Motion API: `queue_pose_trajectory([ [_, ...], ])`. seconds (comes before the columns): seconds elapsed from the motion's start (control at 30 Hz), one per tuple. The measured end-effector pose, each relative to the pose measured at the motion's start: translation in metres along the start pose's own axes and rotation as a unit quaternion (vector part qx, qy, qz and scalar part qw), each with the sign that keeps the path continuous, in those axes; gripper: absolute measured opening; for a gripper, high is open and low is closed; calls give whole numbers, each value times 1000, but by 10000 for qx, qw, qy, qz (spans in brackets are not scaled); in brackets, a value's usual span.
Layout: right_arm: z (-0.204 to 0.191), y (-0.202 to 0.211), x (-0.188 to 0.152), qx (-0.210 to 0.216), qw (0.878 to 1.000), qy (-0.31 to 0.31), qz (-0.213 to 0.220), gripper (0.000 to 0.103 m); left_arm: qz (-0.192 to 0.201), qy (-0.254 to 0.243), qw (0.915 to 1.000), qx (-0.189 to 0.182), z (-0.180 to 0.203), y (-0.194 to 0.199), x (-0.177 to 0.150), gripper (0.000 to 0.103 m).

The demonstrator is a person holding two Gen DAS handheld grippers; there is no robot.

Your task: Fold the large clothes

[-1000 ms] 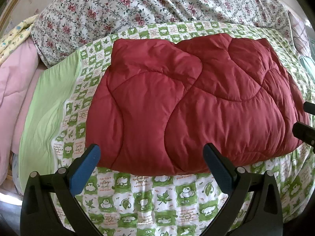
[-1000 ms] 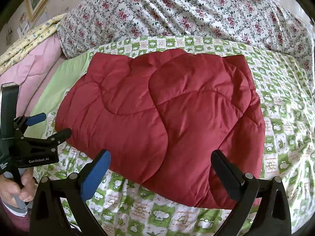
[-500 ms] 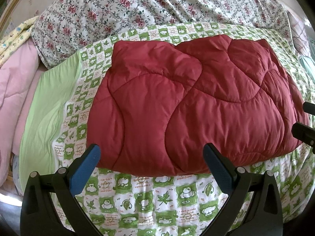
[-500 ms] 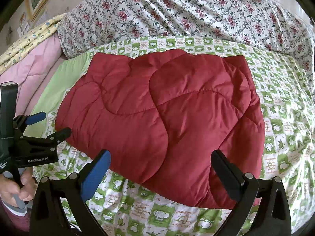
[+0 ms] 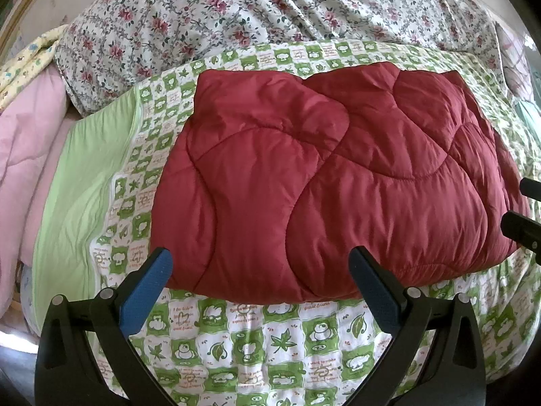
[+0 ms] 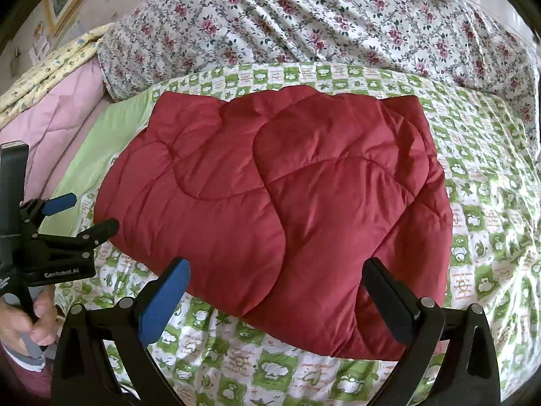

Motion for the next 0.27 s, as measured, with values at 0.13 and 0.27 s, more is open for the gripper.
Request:
queue_pose_trajectory([
  [0.13,1,-1,-1,-10,10000,-16,-4,102,4,11,10000,-1,0,0,-1,103],
  [0.27,2,-1,-1,-5,10000,-12,-4,102,-4,38,10000,-42,0,-2,-1,103],
])
Point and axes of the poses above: each gripper's, at about its wrist camera, not at the fingertips, and y roughly against the way its jaws point, z to its right, x to its top, the point moved 1 cm from there along -y, roughly the way its jaws point, and after that the axes turned 5 degrees about z, right-handed, at the moved point
